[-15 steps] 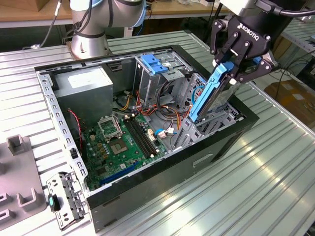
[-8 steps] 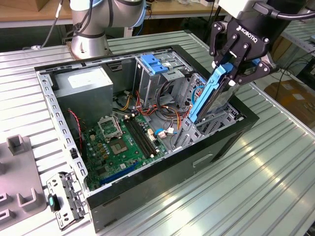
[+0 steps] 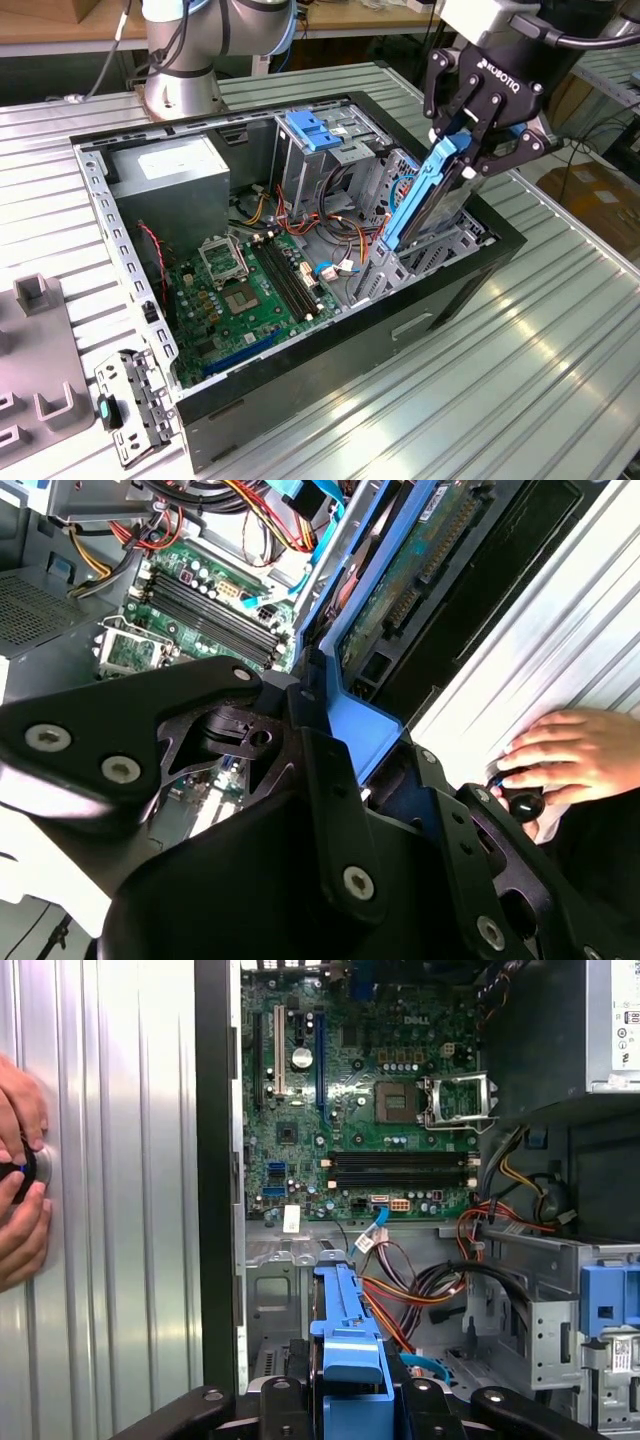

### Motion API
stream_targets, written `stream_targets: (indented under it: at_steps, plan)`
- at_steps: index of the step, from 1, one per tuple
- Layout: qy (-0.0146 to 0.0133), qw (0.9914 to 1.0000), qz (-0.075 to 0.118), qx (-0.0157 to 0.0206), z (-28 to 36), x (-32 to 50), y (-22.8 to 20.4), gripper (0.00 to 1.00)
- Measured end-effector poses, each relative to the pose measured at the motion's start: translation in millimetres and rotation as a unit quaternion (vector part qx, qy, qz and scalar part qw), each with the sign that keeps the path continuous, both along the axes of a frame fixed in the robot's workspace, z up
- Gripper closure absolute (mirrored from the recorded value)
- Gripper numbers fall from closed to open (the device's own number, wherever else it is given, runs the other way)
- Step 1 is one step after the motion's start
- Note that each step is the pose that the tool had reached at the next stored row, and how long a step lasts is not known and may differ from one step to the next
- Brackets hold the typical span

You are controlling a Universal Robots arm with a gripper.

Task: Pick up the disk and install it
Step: 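Insert the disk into the insertion slot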

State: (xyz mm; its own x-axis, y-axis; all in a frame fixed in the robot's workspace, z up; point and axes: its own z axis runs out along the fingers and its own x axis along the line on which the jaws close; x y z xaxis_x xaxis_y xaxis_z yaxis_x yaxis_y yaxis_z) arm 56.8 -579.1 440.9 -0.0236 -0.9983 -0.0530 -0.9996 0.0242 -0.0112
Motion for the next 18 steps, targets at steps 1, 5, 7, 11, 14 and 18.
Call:
stream_targets:
  at_steps: [1, 5, 7, 11, 14, 18]
  plan:
    - [0.0000, 1.00000, 0.000, 0.0000, -0.6, 0.0, 0.0, 0.63]
    - [0.0000, 1.00000, 0.000, 0.0000, -4.4, 0.0, 0.0, 0.63]
    - [0.0000, 1.00000, 0.000, 0.0000, -5.4, 0.0, 0.0, 0.63]
    - [0.0000, 1.00000, 0.000, 0.0000, -6.6, 0.0, 0.0, 0.63]
    - [0.0000, 1.00000, 0.000, 0.0000, -6.7, 0.0, 0.0, 0.63]
    - [0.0000, 1.00000, 0.000, 0.0000, -6.9, 0.0, 0.0, 0.63]
